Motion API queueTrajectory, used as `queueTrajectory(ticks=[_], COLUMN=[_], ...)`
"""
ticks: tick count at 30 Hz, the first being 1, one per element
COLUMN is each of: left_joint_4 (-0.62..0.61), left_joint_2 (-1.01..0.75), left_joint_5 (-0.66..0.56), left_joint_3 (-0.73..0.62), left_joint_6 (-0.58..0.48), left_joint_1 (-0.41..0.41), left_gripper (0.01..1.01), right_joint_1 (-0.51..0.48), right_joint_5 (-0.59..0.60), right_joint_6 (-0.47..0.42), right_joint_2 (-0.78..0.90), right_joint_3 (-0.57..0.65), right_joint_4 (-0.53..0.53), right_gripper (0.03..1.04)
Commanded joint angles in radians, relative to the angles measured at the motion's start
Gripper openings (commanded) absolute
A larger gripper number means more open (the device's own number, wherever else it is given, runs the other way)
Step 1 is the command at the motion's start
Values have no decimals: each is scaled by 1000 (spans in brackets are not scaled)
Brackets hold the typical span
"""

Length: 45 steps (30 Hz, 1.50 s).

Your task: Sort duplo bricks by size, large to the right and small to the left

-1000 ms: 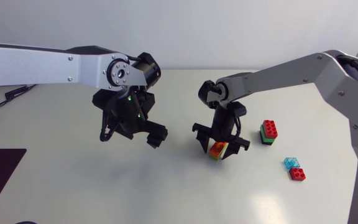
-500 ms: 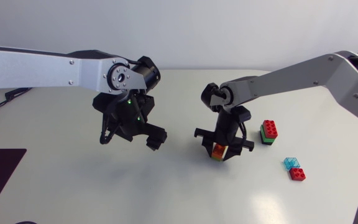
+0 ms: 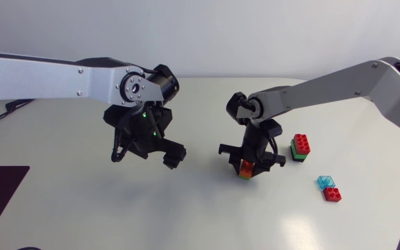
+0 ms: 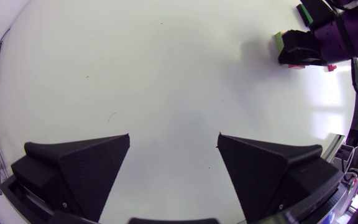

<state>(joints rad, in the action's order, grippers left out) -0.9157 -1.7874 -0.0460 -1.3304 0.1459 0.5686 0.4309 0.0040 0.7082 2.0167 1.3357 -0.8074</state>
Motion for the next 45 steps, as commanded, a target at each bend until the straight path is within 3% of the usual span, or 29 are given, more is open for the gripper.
queueTrajectory(ticks=[1, 22, 28, 36, 45], left_joint_4=[0, 0, -2, -2, -8], left_joint_2=[-18, -23, -26, -29, -40], left_joint_5=[-3, -3, -3, -3, -3], left_joint_3=[23, 23, 19, 17, 4], left_joint_6=[-14, -12, -12, -12, -6], left_joint_1=[-4, 2, 2, 7, 28], left_gripper=[980, 980, 980, 980, 980], right_joint_1=[-7, -29, -107, -288, -353], right_joint_5=[21, 40, 40, 51, 51], right_joint_6=[-24, -69, -148, -348, -467], right_joint_2=[19, -13, -26, 25, 68], right_joint_3=[-47, -109, -92, 11, 69], right_joint_4=[16, 93, 91, 54, 42], right_gripper=[457, 397, 397, 398, 420])
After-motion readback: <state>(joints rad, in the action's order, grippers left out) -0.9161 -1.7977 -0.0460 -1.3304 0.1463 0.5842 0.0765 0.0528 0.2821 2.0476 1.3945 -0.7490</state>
